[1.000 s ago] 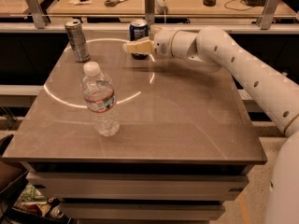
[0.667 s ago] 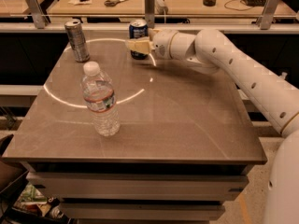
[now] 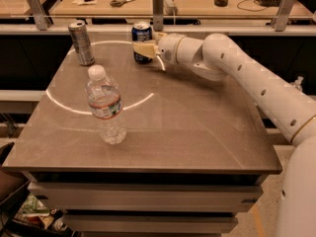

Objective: Knock pepsi can over

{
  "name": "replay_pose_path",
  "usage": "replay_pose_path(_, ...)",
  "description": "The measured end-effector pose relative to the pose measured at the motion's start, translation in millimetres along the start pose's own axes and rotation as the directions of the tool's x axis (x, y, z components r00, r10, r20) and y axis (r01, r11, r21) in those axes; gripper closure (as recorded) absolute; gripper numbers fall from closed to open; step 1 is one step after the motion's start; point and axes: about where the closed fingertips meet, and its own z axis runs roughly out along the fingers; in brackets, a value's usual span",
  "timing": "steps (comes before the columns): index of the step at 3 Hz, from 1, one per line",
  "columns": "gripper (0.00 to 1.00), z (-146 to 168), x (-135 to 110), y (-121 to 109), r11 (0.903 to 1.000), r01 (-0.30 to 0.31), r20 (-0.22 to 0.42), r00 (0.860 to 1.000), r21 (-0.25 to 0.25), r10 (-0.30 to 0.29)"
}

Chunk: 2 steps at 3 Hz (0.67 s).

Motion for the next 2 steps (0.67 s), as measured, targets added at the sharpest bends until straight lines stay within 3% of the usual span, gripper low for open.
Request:
replay_pose_path(1,1.0,2.1,0.0,1.9,1.0,0.0,0.0,1.0,-0.004,0.0)
replay_pose_path(2,1.0,2.2,0.0,2.0,1.0,0.0,0.0,1.0,-0.004,0.0)
